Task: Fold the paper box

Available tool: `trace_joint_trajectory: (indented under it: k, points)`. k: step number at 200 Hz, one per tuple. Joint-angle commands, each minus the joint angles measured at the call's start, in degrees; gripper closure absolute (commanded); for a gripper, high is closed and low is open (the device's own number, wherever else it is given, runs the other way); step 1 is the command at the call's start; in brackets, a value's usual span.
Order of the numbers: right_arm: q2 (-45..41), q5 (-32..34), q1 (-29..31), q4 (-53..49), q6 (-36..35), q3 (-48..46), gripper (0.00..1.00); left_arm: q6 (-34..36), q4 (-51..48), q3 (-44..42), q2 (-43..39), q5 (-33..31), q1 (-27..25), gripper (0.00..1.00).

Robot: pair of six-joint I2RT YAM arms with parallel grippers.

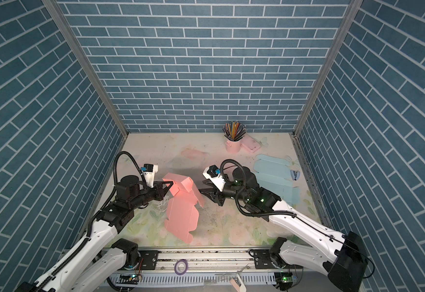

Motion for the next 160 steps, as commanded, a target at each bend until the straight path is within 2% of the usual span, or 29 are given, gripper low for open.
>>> trace_joint_trajectory:
  k: [1,16,33,84,117,160]
  points:
    - [-2.62,-4.61,0.52,-3.36,-5.62,0.48,0.54,0.6,0.02,1.76,-0.19,-0.05,0.33,1.0]
    - [-3.8,-6.18,0.4,-6.66,-8.05,1.28,0.48,0.88,0.1,1.83,-0.28,0.51,0.33,1.0]
    - [-4.66,-5.82,0.42,-10.48,-10.98,2.02,0.46,0.73,0.34,1.9,-0.37,1.32,0.4,1.0]
    - [-3.5,-5.09,0.23,-6.49,-10.89,1.66,0.46,0.47,0.34,2.2,-0.37,3.47,0.13,1.0]
    - [-1.71,-5.45,0.22,-3.96,-9.66,2.62,0.48,0.38,0.7,2.14,-0.76,3.9,0.0,1.0]
    - [1.46,-9.88,0.37,-1.48,-7.36,4.21,0.56,0.54,-0.12,1.98,-0.81,2.9,-0.07,1.0]
